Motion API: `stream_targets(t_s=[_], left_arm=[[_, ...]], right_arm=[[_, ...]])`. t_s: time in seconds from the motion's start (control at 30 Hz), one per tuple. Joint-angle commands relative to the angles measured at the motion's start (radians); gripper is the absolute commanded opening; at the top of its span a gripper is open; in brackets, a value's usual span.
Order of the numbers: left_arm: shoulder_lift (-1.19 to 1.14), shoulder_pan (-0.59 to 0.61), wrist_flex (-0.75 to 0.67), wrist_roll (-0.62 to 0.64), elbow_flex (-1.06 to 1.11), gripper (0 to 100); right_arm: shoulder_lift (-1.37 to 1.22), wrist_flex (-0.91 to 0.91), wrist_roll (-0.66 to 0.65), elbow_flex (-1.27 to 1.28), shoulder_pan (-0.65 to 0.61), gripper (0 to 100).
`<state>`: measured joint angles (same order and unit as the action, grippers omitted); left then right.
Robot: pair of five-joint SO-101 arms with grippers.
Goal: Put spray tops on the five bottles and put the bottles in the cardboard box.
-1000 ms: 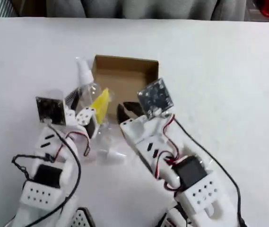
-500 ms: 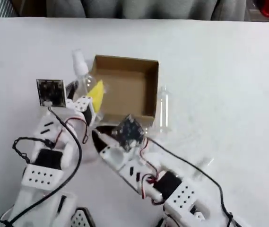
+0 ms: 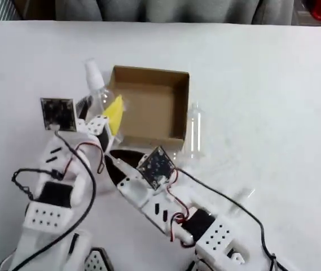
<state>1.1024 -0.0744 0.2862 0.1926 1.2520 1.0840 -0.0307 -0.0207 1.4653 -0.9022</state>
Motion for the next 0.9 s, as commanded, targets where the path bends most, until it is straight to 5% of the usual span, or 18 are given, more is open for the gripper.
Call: stream_targets(t_s=[0.0, 0.47, 0.87], left_arm=[[0.168, 0.004, 0.104, 0.005, -0.061, 2], [0.472, -0.139, 0.324, 0.003, -0.005, 2], [0.479, -0.136, 0.293, -0.011, 0.031, 2]], right_arm=[[0.012, -0.022, -0.005, -0.009, -0.008, 1.5], [0.013, -0.025, -0.012, -0.009, 0.007, 1.5], [0.015, -0.021, -0.014, -0.009, 0.067, 1.5]])
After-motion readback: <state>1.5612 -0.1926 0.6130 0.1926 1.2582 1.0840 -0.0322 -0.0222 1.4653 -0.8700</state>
